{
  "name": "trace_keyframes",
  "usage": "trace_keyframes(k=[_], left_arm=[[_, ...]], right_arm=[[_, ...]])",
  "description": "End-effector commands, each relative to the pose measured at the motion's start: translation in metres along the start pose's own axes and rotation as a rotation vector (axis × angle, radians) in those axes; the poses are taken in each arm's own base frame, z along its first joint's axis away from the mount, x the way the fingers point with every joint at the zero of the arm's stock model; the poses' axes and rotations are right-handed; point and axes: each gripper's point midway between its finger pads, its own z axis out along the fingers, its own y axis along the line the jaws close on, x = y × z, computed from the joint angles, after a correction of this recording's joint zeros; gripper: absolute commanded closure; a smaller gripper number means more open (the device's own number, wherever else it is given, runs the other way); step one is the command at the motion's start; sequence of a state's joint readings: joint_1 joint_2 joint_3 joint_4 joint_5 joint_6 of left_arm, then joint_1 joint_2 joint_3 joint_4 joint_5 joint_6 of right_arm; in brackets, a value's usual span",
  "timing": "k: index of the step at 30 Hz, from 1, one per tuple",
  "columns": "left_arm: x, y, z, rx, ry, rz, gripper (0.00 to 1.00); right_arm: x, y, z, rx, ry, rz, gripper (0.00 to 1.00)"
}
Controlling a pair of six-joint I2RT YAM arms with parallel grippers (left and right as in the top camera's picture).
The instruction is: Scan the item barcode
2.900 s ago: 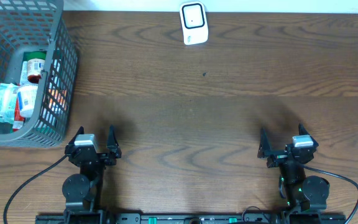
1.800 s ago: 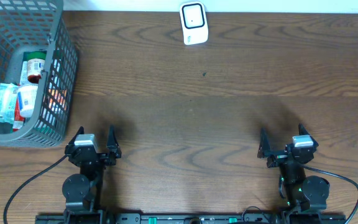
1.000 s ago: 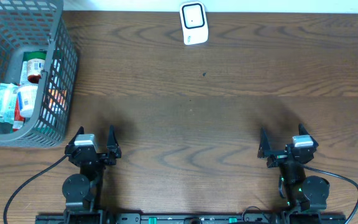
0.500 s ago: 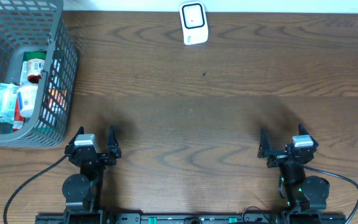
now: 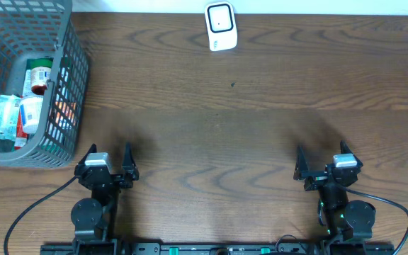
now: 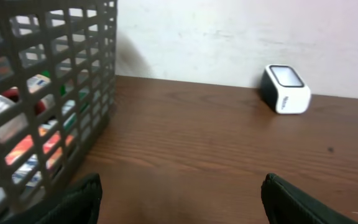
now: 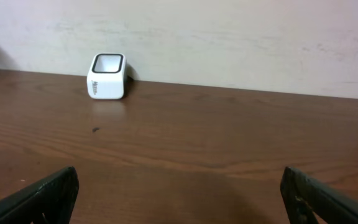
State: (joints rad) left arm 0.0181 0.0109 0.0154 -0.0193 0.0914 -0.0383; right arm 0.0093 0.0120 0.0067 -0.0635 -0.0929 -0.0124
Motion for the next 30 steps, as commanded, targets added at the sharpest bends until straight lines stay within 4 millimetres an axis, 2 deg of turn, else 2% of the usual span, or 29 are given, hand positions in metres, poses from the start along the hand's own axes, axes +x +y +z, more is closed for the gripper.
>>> trace_keyframes(k=[1,7,10,15,16,23,30], left_arm=[[-0.005,-0.018,-0.004,0.102,0.014,-0.055,0.17],[-0.037,-0.030,-0.020,0.144,0.042,-0.161,0.17],[-0.061,-0.035,-0.031,0.153,0.056,-0.162,0.17],[-0.112,-0.041,-0.044,0.149,0.080,-0.165,0.17],[-0.129,-0.044,-0.045,0.154,0.101,-0.167,0.17],[-0.194,-0.063,-0.039,0.197,0.245,-0.183,0.17],[-0.270,-0.066,-0.013,0.178,0.360,-0.058,0.17]], right_arm=[[0.001,-0.003,0.000,0.015,0.001,-0.011,0.01],[0.001,-0.003,0.000,0.015,0.001,-0.010,0.01],[0.001,-0.003,0.000,0.015,0.001,-0.011,0.01],[0.001,-0.003,0.000,0.015,0.001,-0.010,0.01],[0.001,-0.003,0.000,0.015,0.001,-0.011,0.01],[0.001,-0.003,0.000,0.015,0.001,-0.011,0.01],[0.001,-0.003,0.000,0.015,0.001,-0.011,0.01]])
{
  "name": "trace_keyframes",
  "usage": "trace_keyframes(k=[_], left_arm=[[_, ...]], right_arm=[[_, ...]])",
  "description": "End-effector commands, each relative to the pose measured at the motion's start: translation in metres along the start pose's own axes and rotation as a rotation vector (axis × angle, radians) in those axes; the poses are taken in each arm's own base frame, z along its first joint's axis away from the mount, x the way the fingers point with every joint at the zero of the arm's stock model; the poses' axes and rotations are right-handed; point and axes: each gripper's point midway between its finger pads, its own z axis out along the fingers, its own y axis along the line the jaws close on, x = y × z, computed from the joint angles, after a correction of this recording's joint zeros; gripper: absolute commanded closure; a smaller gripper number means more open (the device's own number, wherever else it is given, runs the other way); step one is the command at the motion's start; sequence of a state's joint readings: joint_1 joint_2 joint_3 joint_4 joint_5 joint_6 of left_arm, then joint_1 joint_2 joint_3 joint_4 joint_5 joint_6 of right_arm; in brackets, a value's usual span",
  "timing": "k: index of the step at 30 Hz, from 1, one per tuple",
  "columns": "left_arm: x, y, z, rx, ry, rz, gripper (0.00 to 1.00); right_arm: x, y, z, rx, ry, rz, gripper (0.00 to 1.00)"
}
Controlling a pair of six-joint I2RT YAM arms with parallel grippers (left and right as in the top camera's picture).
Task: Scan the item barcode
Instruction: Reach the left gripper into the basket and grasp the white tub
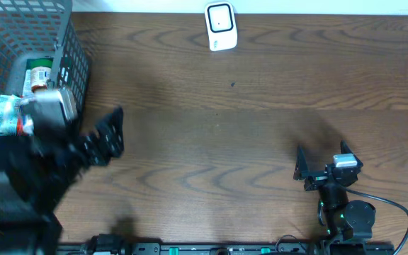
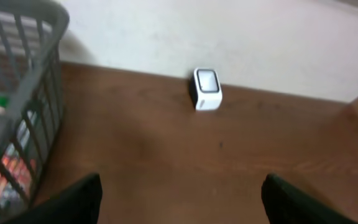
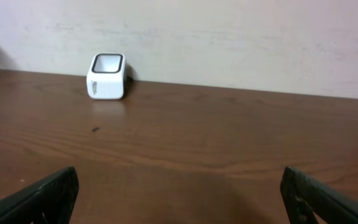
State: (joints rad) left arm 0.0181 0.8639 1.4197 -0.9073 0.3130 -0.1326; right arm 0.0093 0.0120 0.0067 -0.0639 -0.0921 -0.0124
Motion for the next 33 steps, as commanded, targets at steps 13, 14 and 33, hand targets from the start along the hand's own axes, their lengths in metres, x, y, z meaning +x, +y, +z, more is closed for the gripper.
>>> trace_keyframes(k=[13,14,33], left_arm=[[-0.111,0.070,0.045,-0.345,0.155,0.035,0.16],[-0.114,0.077,0.047,-0.370,0.153,0.063,0.16],[-0.033,0.291,0.060,-0.978,0.430,-0.402,0.09]], right_arm=[[0.001,-0.003,0.000,0.014,0.001,-0.011,0.01],[0.001,-0.003,0.000,0.014,0.001,-0.011,0.01],[0.001,-0.003,0.000,0.014,0.001,-0.011,0.01]])
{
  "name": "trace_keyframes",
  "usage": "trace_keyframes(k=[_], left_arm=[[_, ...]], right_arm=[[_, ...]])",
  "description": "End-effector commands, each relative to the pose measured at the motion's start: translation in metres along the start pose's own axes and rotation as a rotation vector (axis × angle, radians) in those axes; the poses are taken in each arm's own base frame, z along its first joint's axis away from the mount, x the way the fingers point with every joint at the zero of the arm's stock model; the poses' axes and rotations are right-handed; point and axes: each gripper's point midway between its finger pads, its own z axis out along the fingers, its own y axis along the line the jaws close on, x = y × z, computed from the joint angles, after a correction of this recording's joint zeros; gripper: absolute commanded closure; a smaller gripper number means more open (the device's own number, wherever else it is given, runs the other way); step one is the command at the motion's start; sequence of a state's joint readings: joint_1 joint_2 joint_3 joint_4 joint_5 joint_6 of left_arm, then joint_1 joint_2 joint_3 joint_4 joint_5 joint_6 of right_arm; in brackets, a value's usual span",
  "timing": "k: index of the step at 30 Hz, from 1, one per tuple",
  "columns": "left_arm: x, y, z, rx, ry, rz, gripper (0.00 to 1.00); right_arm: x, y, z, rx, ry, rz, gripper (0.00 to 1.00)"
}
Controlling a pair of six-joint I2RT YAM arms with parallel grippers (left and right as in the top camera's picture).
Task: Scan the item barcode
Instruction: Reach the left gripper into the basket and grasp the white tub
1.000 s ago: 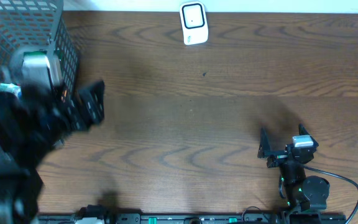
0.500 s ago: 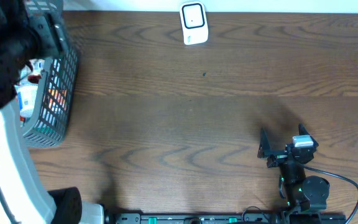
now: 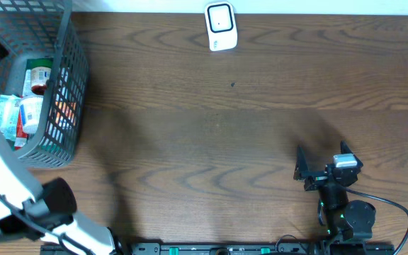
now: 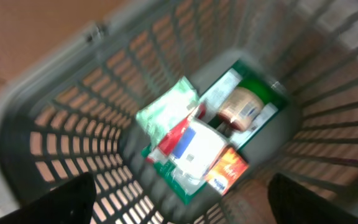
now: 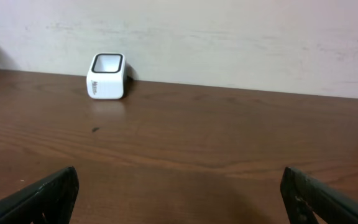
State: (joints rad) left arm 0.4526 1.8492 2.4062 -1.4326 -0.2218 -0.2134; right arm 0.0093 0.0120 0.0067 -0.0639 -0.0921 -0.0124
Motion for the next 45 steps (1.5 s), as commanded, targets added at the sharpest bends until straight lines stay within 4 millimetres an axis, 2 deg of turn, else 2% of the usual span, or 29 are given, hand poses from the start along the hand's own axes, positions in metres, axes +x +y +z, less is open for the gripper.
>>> trace_keyframes(k=[1,8,11,14,16,18,23,30,37,39,42,45], left_arm=[[0.021,0.001,0.050,-0.052,0.154,0.020,0.08],[0.062,-0.017,0.134,-0.083,0.398,0.134,0.05],[0.081,-0.029,0.165,-0.037,0.489,0.201,0.05],[0.095,-0.030,0.191,-0.039,0.549,0.229,0.05],[0.104,-0.035,0.202,-0.002,0.584,0.254,0.04],[0.112,-0.041,0.211,0.046,0.617,0.280,0.04],[0.124,-0.038,0.227,0.036,0.664,0.283,0.04],[0.141,-0.028,0.240,0.019,0.726,0.272,0.04],[0.166,-0.017,0.253,0.001,0.798,0.256,0.04],[0.166,-0.018,0.254,-0.004,0.793,0.241,0.05],[0.158,-0.022,0.250,0.018,0.768,0.231,0.19],[0.142,-0.023,0.242,0.026,0.718,0.223,0.26]], right_arm=[[0.001,-0.003,0.000,0.014,0.001,-0.011,0.01],[0.001,-0.003,0.000,0.014,0.001,-0.011,0.01],[0.001,-0.003,0.000,0.014,0.001,-0.011,0.01],[0.001,-0.003,0.000,0.014,0.001,-0.010,0.01],[0.001,-0.003,0.000,0.014,0.001,-0.010,0.01],[0.001,-0.003,0.000,0.014,0.001,-0.010,0.01],[0.001,-0.003,0.000,0.014,0.001,-0.011,0.01],[0.001,-0.003,0.000,0.014,0.001,-0.011,0.01],[0.001,-0.003,0.000,0.014,0.001,-0.011,0.01],[0.001,-0.003,0.000,0.014,0.001,-0.010,0.01],[0.001,-0.003,0.000,0.014,0.001,-0.011,0.01],[0.001,-0.003,0.000,0.014,0.001,-0.011,0.01]])
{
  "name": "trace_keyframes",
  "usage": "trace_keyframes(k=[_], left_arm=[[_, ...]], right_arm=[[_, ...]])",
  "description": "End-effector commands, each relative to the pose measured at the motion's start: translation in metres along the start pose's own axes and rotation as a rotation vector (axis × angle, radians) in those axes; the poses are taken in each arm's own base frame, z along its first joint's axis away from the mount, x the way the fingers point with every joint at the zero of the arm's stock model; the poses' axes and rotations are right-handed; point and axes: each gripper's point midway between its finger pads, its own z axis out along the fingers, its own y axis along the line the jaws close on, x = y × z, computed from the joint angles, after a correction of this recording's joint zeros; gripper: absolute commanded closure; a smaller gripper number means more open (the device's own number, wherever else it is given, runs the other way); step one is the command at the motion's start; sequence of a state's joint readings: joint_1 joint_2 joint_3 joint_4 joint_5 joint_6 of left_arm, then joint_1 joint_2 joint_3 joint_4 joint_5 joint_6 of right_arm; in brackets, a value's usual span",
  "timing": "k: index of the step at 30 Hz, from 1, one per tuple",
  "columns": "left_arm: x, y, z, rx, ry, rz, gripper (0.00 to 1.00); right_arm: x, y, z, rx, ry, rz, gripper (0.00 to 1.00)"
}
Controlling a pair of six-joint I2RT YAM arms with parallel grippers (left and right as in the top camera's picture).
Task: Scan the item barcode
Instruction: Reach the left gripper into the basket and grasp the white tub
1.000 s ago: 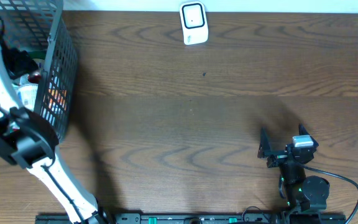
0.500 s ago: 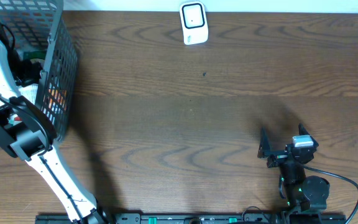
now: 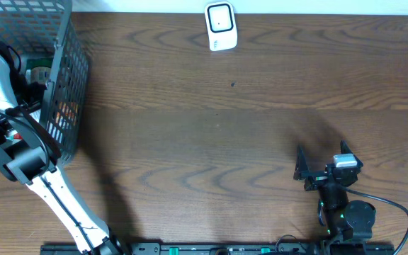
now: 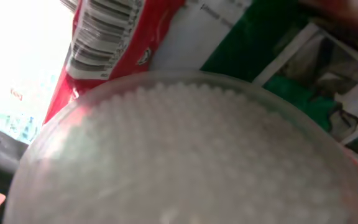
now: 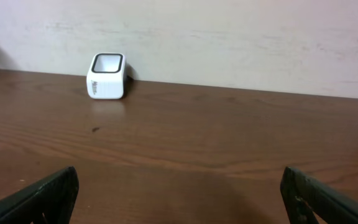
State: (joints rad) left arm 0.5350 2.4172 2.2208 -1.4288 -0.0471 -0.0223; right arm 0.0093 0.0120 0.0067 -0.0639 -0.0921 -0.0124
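Observation:
The white barcode scanner (image 3: 219, 27) stands at the table's far edge; in the right wrist view the scanner (image 5: 108, 76) sits against the wall. My left arm reaches down into the grey basket (image 3: 69, 64); its fingers are hidden. Its camera is pressed close to a white dotted round lid (image 4: 185, 155), beside a red pack with a barcode (image 4: 110, 37) and a green box (image 4: 272, 56). My right gripper (image 5: 179, 199) rests open and empty at the table's front right (image 3: 317, 168).
The basket's mesh walls surround the left arm at the table's far left. More packaged items show through the mesh (image 3: 62, 110). Bare brown wood (image 3: 218, 142) lies between the basket, the scanner and the right arm.
My left wrist camera looked down into the basket from above with open fingers showing. Now it is down among the items, tight against the white lid, fingers out of sight. The right arm is unchanged.
Both grippers rested open at the table's front edge. Then my left arm was raised and nearer the basket, then above it looking down at the packed items. Now it is inside the basket against a white-lidded item. The right arm never moved.

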Motion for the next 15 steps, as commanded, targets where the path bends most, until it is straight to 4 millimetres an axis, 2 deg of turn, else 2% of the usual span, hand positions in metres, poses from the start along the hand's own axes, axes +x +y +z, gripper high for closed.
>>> trace_keyframes(k=[1,8,11,15], left_arm=[[-0.009,0.002,-0.026,0.021,-0.079,-0.014,0.30],[-0.012,0.009,-0.094,0.038,-0.269,-0.033,0.30],[-0.009,0.013,-0.136,0.051,-0.391,-0.061,0.31],[0.006,0.021,-0.208,0.084,-0.601,-0.115,0.31]], right_arm=[[0.001,-0.003,0.000,0.014,0.001,-0.011,0.01],[0.001,-0.003,0.000,0.014,0.001,-0.011,0.01],[0.001,-0.003,0.000,0.014,0.001,-0.011,0.01],[0.001,-0.003,0.000,0.014,0.001,-0.011,0.01]])
